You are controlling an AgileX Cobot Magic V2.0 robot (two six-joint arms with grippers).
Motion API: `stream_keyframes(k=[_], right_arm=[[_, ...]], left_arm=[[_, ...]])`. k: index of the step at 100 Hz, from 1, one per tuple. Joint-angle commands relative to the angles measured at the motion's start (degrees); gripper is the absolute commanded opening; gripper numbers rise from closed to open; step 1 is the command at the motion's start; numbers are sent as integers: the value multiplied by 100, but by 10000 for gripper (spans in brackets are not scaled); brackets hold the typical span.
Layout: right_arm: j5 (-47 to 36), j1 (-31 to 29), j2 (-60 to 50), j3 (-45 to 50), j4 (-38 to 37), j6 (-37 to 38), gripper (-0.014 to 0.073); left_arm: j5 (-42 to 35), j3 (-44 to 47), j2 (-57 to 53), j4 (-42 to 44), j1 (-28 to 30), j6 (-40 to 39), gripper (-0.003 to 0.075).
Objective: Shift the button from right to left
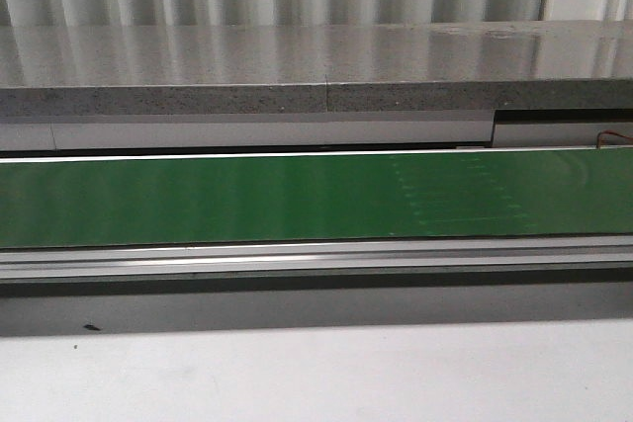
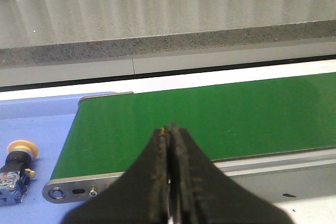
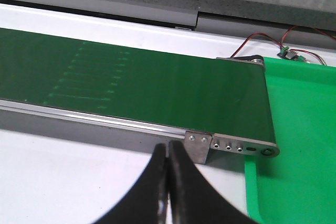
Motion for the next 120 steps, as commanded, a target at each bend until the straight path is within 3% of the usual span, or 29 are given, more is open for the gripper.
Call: stream_keyframes(k=[1,51,69,93,120], right_arm=[[-421,2,60,-134,6,-36,-67],[-695,-3,60,-118,-13,-36,-67],[-2063,-34,60,385,-86,10,-67],[-4097,-504,54,1466,-553,866,-67],[-4361,-632,-622,2336,-558,872,-67]], left_arm=[[-435,229,-172,-6,-23,-42,-20],[-435,229,-172,-6,-23,-42,-20],[-435,229,-172,-6,-23,-42,-20],[-435,229,-172,-6,-23,-42,-20],[-435,229,-172,-6,-23,-42,-20]])
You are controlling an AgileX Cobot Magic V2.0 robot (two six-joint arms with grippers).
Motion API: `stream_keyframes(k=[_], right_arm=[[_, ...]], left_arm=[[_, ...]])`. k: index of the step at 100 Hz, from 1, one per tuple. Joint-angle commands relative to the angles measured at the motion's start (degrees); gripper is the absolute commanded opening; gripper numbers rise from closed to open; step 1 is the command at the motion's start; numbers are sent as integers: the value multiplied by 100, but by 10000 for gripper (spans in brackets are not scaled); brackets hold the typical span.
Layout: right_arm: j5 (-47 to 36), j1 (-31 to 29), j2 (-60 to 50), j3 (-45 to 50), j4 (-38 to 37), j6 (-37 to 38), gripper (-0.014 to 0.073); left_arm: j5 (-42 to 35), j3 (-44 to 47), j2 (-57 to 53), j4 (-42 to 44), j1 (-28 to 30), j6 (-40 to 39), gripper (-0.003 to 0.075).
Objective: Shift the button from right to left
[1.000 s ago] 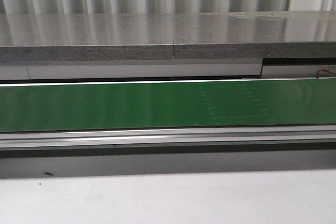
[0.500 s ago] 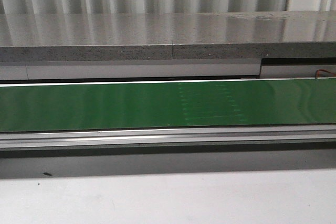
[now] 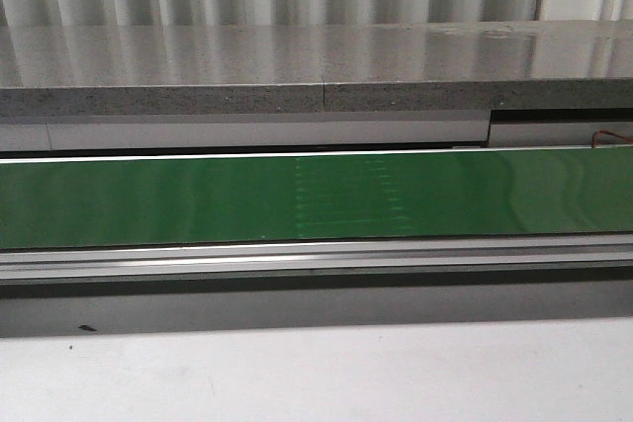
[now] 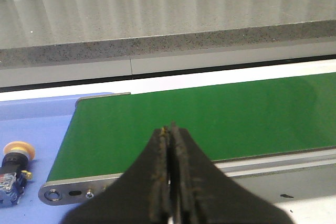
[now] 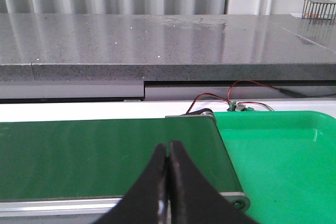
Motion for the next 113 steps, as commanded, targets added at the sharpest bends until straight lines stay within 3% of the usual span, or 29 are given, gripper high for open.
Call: stream_keyframes(k=[1,17,113], right_arm=[[-537,-42,-255,115,-80,24,-67],[-63,-48,-714,245,-122,24,-67],[-68,-60,-722,252,-165,24,-67]], left_arm=[[-435,229,-172,-6,-23,-42,-20],[-435,229,-172,-6,-23,-42,-20],[-435,229,-172,-6,-23,-42,-20]])
